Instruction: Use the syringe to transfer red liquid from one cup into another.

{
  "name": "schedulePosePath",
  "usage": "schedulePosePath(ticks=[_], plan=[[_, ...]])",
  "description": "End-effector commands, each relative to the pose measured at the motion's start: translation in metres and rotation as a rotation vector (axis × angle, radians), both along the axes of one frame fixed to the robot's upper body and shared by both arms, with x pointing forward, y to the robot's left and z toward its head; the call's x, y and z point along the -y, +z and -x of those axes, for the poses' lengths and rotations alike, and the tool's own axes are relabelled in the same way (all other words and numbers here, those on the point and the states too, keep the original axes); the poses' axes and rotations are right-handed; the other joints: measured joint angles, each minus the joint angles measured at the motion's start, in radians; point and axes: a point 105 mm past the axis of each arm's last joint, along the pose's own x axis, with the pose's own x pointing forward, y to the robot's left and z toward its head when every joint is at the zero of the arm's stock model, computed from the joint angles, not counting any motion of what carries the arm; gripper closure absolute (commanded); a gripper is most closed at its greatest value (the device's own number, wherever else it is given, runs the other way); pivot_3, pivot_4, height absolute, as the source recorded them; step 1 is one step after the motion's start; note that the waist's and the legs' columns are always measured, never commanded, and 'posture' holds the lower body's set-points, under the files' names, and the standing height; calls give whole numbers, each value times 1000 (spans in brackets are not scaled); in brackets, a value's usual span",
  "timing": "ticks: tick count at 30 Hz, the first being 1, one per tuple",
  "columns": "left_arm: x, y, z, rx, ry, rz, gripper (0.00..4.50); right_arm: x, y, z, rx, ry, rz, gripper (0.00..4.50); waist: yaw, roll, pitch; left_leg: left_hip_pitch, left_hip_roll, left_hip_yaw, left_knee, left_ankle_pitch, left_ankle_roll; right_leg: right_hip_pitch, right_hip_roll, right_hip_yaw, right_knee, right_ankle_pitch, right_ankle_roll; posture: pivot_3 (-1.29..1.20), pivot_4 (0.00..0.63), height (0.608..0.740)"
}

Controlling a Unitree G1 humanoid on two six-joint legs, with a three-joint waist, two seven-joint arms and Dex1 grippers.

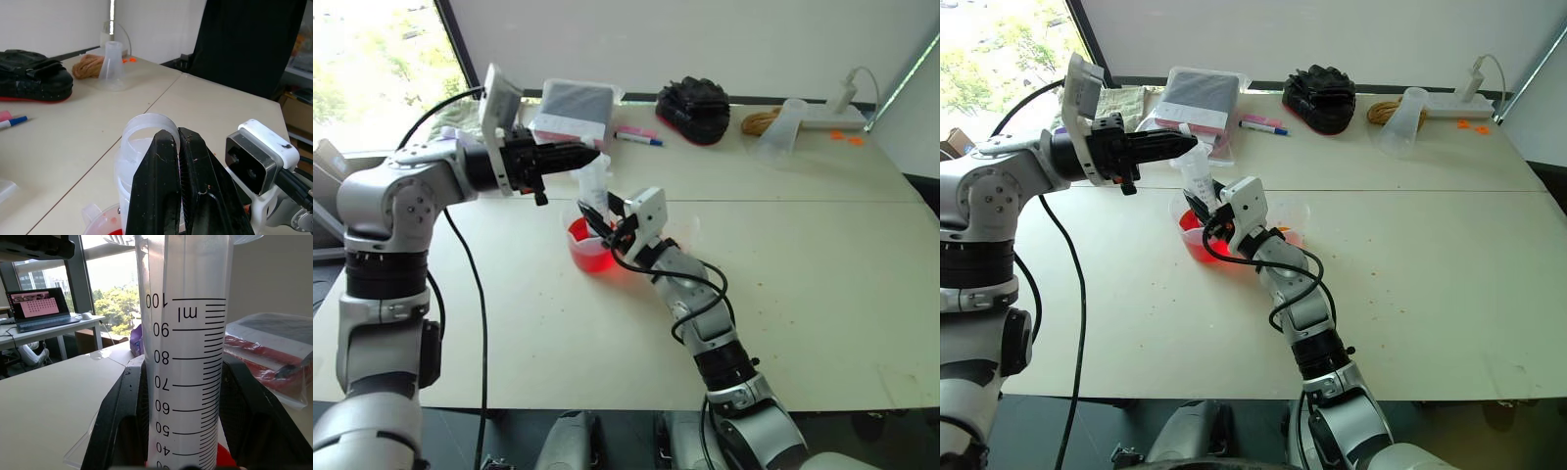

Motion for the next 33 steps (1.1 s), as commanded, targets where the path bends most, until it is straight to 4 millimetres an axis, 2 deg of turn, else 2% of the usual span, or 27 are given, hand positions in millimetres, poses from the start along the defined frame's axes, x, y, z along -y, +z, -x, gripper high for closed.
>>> schedulePosePath(ticks=[1, 33], plan=[[-3, 37, 6, 142, 14, 33, 4470, -19, 0, 14, 2, 79, 4, 3168, 0, 0, 0, 0, 0, 0, 0, 0, 0, 0, 0, 0, 0, 0, 0, 0, 150, 740], [-8, 47, 2, 173, 31, 35, 4470, -23, -5, 18, -28, 104, 7, 3168, 0, 0, 0, 0, 0, 0, 0, 0, 0, 0, 0, 0, 0, 0, 0, 0, 150, 740]])
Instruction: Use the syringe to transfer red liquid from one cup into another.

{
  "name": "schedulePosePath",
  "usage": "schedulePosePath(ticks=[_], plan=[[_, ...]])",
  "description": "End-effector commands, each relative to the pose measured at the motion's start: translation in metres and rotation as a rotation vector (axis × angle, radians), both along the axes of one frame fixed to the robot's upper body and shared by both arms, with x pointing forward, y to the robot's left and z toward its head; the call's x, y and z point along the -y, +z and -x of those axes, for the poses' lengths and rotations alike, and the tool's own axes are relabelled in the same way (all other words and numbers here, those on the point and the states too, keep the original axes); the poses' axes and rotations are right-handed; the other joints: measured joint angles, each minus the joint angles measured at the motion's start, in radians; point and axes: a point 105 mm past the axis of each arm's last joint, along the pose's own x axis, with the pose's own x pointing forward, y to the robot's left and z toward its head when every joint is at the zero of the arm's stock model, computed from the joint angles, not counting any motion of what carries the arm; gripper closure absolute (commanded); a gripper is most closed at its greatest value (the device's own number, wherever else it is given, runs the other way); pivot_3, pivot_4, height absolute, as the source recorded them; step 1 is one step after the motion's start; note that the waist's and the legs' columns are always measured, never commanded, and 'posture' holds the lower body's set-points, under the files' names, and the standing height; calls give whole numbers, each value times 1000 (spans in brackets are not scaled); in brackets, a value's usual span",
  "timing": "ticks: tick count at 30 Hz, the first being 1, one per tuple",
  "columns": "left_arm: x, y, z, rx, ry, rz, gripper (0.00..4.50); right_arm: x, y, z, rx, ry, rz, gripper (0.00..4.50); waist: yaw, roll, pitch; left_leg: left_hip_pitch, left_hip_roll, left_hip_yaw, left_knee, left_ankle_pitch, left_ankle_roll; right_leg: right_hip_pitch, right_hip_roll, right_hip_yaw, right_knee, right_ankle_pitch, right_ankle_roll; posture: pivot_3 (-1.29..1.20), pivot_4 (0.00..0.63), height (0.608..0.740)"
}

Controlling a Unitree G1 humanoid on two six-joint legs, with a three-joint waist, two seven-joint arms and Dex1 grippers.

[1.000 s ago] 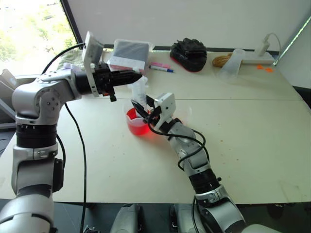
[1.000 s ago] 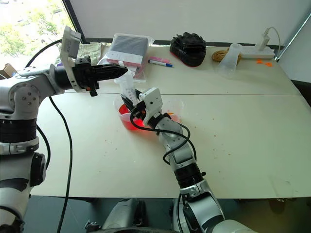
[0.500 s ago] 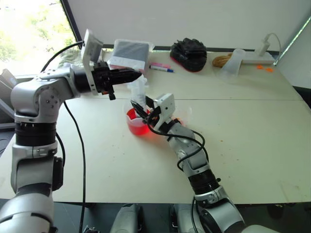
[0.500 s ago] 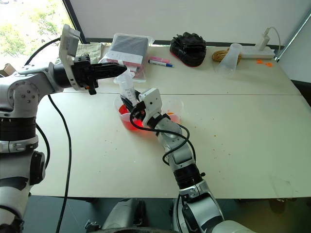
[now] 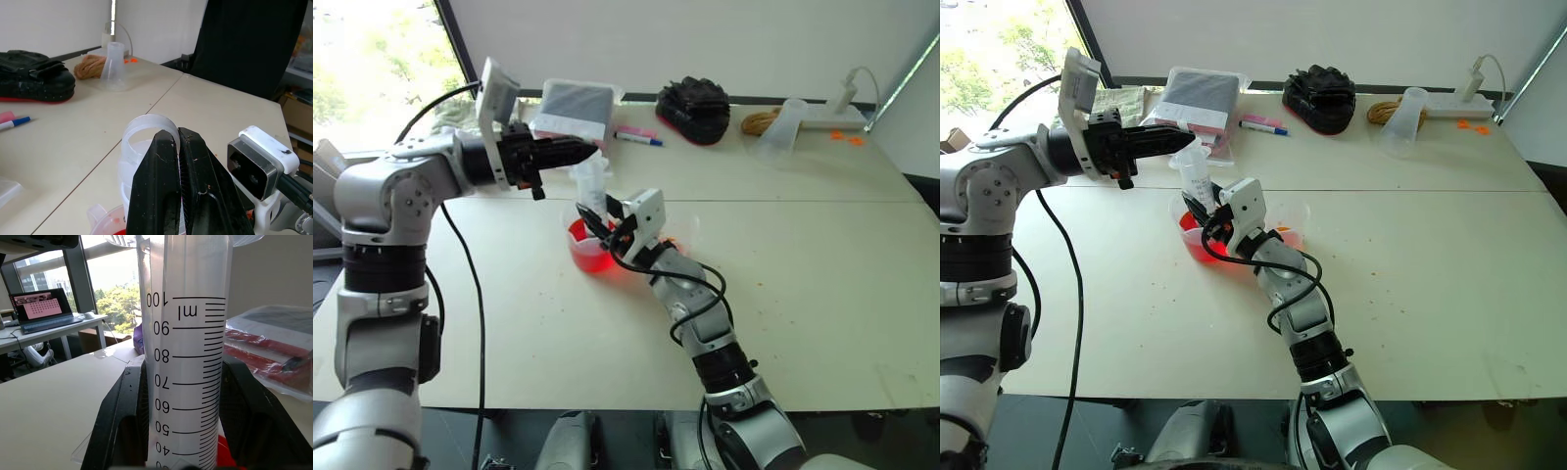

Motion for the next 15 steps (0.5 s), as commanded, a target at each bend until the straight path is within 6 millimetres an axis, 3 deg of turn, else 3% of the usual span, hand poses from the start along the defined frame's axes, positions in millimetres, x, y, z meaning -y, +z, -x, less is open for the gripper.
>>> schedulePosePath(ticks=[1, 15], plan=[[-6, 43, 5, 175, 32, 38, 4470, -21, -2, 17, 8, 95, 20, 3168, 0, 0, 0, 0, 0, 0, 0, 0, 0, 0, 0, 0, 0, 0, 0, 0, 150, 740], [-7, 47, 4, 189, 31, 40, 4470, -22, -4, 18, 3, 100, 25, 3168, 0, 0, 0, 0, 0, 0, 0, 0, 0, 0, 0, 0, 0, 0, 0, 0, 150, 740]])
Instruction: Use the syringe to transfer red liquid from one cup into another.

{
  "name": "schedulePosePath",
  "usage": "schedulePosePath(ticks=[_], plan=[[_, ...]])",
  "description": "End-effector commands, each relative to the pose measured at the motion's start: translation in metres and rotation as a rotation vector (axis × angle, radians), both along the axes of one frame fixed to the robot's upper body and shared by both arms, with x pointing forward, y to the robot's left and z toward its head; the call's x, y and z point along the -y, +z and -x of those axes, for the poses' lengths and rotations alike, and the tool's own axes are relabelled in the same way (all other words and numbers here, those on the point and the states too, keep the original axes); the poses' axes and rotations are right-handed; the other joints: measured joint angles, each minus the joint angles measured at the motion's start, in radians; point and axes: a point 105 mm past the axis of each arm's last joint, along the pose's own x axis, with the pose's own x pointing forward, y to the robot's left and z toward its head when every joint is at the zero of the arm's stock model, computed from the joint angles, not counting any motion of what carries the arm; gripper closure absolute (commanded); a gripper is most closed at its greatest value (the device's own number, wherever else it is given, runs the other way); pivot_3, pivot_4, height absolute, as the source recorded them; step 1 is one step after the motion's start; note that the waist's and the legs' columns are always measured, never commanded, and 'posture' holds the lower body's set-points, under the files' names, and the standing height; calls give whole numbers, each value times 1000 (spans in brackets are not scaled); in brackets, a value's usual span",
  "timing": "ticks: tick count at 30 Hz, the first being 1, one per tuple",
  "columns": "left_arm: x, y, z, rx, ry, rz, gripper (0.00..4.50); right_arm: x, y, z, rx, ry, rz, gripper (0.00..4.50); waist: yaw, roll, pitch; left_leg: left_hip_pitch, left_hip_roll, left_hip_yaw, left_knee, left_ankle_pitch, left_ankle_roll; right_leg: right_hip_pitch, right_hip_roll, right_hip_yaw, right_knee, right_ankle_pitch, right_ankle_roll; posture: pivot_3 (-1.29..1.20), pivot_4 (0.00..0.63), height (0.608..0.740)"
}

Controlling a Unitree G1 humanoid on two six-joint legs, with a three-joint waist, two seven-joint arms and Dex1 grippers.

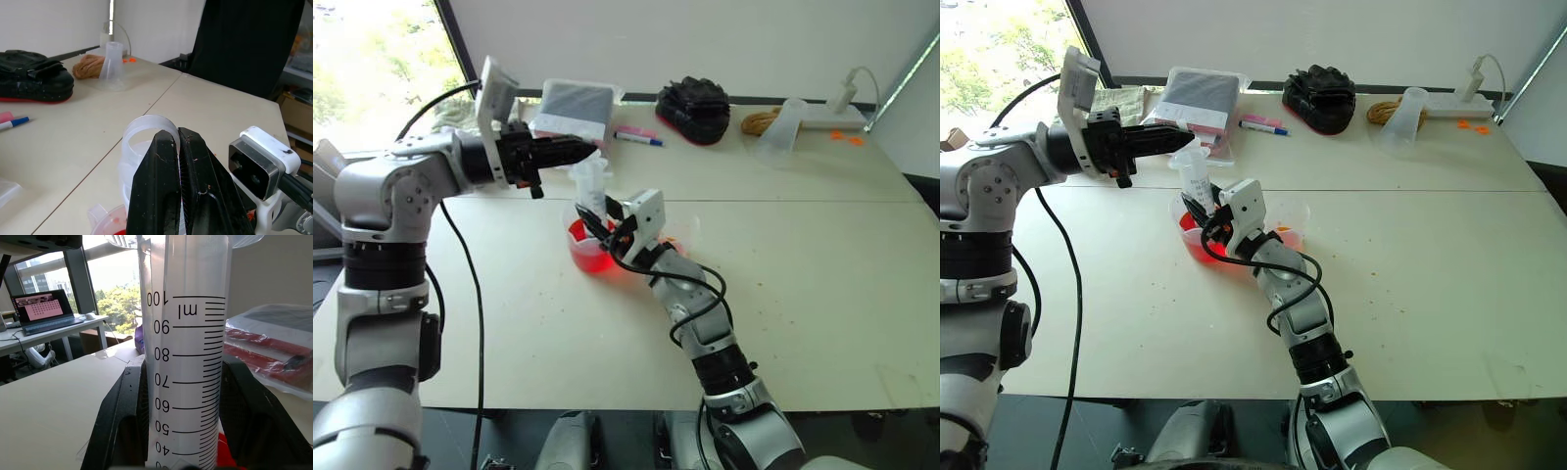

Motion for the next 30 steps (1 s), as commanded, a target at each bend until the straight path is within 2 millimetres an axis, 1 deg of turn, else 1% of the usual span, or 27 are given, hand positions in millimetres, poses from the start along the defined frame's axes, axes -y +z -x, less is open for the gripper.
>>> schedulePosePath(ticks=[1, 15, 30], plan=[[-6, 46, 5, 192, 38, 43, 4470, -22, -4, 17, 10, 97, 31, 3168, 0, 0, 0, 0, 0, 0, 0, 0, 0, 0, 0, 0, 0, 0, 0, 0, 150, 740], [-6, 58, 5, 226, 35, 50, 4470, -22, -4, 17, 13, 101, 31, 3168, 0, 0, 0, 0, 0, 0, 0, 0, 0, 0, 0, 0, 0, 0, 0, 0, 150, 740], [-5, 64, 6, 245, 35, 49, 4470, -23, -4, 17, 10, 103, 27, 3168, 0, 0, 0, 0, 0, 0, 0, 0, 0, 0, 1, 0, 0, 0, 0, 0, 150, 740]])
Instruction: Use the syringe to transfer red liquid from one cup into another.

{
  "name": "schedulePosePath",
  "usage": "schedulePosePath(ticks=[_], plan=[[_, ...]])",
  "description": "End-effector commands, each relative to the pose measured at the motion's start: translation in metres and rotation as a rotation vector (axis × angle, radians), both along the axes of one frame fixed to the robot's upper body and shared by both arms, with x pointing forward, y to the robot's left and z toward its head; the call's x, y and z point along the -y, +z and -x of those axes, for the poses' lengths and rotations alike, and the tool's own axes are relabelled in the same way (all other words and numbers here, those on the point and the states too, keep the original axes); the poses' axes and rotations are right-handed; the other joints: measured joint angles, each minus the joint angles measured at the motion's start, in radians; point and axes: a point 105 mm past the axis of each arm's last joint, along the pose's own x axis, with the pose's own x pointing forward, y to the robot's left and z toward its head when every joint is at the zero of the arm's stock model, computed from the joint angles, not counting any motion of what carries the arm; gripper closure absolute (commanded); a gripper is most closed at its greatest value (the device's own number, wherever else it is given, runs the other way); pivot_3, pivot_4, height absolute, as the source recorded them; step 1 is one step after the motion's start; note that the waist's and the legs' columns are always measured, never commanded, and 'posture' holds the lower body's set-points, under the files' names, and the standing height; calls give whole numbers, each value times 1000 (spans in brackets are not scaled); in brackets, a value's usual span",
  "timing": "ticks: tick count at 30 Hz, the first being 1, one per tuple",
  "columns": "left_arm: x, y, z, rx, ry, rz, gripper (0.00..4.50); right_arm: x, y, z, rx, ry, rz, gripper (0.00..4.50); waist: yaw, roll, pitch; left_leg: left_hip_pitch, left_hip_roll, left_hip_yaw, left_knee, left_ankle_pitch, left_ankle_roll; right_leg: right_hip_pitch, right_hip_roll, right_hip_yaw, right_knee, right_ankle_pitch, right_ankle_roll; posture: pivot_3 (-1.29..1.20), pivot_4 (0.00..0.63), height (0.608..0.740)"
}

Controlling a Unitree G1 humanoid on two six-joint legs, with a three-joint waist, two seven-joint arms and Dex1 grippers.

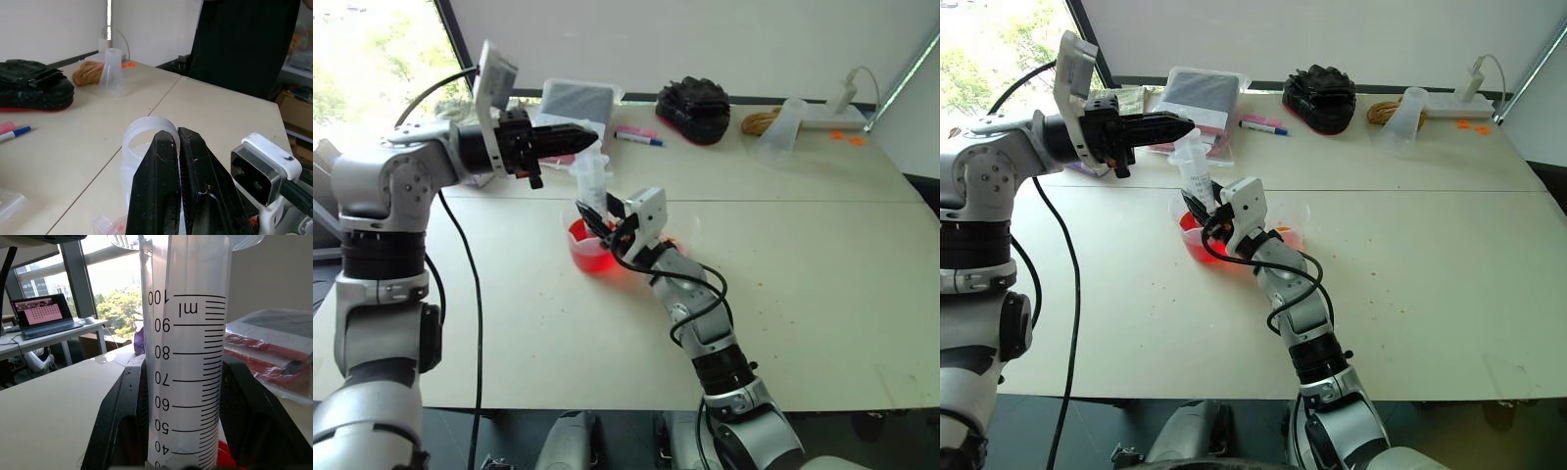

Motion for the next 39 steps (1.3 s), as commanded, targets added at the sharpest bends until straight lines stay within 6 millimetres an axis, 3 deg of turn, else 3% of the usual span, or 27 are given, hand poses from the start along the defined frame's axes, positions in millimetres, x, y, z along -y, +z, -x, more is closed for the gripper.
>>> schedulePosePath(ticks=[1, 30, 38, 39], plan=[[-6, 52, 8, 219, 46, 56, 4470, -24, -8, 17, -3, 106, 42, 3168, 0, 0, 0, 0, 0, 0, 0, 0, 0, 0, 0, 0, 0, 0, 0, 0, 150, 740], [-9, 64, 6, 265, 59, 54, 4470, -25, -9, 20, -13, 115, 41, 3168, 0, 0, 0, 0, 0, 0, 0, 0, 0, 0, 1, 0, 0, 0, 0, 0, 150, 740], [-9, 50, 6, 219, 60, 32, 4470, -25, -9, 19, -7, 115, 44, 3168, 0, 0, 0, 0, 0, 0, 0, 0, 0, 0, 1, 0, 0, 0, 0, 0, 150, 740], [-10, 48, 5, 211, 66, 35, 4186, -25, -8, 19, -6, 114, 44, 3168, 0, 0, 0, 0, 0, 0, 0, 0, 0, 0, 1, 0, 0, 0, 0, 0, 150, 740]])
